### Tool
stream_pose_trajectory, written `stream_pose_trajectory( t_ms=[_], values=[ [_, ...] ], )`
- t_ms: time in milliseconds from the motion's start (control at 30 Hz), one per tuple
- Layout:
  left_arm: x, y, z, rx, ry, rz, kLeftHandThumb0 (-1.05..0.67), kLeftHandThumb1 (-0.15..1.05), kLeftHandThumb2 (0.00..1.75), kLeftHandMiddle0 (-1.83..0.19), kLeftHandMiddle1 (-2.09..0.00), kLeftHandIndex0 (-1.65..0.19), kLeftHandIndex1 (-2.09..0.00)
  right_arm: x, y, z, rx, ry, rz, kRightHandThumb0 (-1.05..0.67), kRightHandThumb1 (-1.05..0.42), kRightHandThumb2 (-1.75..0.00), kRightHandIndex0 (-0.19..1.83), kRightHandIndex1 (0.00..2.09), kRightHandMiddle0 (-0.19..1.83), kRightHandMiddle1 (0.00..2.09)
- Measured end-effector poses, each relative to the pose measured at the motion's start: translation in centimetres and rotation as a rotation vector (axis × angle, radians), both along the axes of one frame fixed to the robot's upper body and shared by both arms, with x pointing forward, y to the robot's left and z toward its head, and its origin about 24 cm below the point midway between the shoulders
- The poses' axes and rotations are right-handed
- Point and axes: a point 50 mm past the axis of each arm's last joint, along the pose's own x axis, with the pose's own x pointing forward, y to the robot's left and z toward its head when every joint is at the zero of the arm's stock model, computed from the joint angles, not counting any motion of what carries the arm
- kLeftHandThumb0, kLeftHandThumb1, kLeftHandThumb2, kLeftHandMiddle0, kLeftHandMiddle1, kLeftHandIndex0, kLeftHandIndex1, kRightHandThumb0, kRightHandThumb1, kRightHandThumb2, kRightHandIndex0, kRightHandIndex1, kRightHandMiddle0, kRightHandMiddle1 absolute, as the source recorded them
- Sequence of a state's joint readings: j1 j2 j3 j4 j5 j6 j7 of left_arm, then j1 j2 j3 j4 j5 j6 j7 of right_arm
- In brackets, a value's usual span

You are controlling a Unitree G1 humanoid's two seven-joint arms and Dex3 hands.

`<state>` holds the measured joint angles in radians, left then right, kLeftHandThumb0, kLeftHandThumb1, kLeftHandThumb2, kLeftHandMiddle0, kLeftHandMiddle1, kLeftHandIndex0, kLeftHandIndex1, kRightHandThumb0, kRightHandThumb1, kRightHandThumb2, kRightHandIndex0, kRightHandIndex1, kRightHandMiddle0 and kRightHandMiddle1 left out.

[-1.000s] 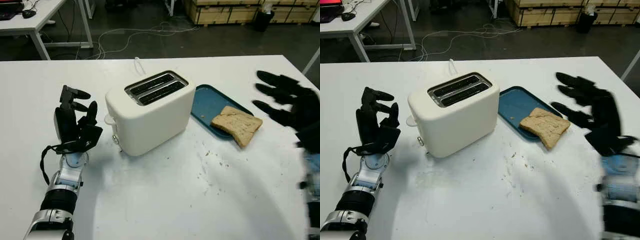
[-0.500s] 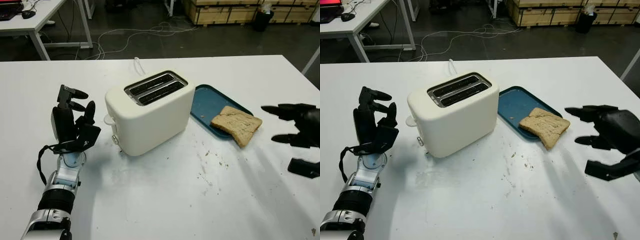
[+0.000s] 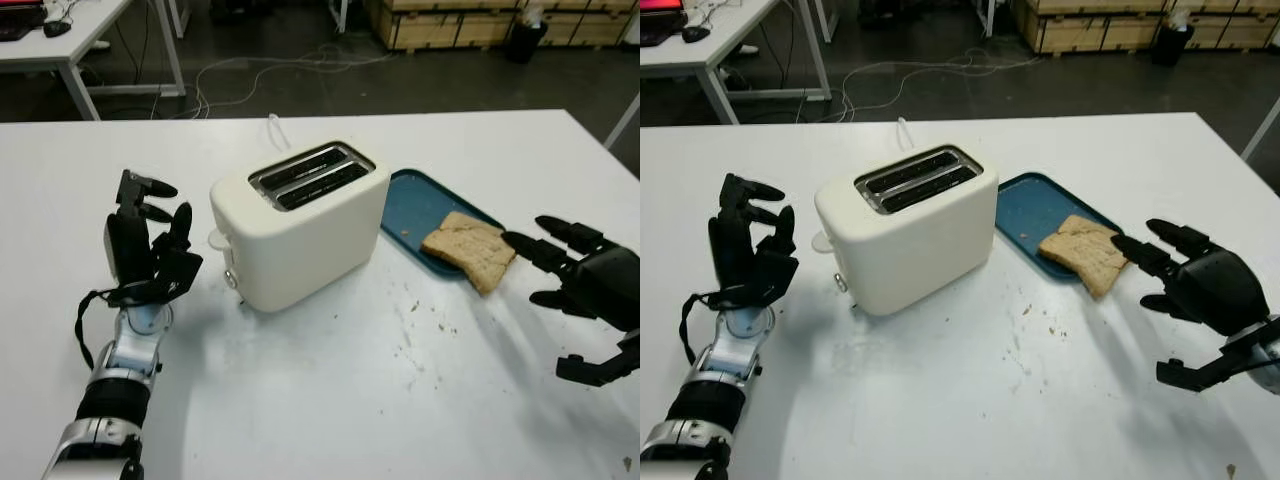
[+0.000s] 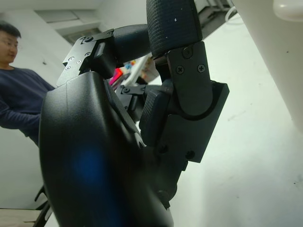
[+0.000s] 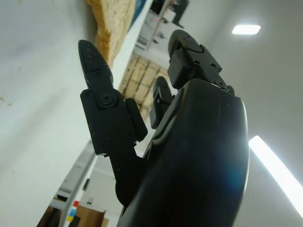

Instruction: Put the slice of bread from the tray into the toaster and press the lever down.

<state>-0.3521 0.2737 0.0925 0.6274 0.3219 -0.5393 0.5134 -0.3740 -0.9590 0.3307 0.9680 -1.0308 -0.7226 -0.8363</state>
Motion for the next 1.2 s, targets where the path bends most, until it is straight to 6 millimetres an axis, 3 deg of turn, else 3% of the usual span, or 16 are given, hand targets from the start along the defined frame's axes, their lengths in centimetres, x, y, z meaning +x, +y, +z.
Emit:
stream_pose_trajectory(
  t_ms=[500,1200],
  values=[
    [0.0,-0.1,0.0,0.003,0.005,-0.01,-1.05,0.92,0.59,-0.47,-1.74,-0.27,-1.71,0.4,0.8,-2.7,0.021,0.051,-0.045,-0.31,-0.92,-0.12,0.28,0.02,0.3,0.01],
    [0.0,-0.1,-0.2,0.004,0.01,-0.016,-1.05,0.92,0.59,-0.48,-1.74,-0.28,-1.69,3.2,3.5,-2.8,0.034,0.038,-0.029,-0.35,-0.92,-0.17,0.47,0.03,0.48,0.03]
  ],
)
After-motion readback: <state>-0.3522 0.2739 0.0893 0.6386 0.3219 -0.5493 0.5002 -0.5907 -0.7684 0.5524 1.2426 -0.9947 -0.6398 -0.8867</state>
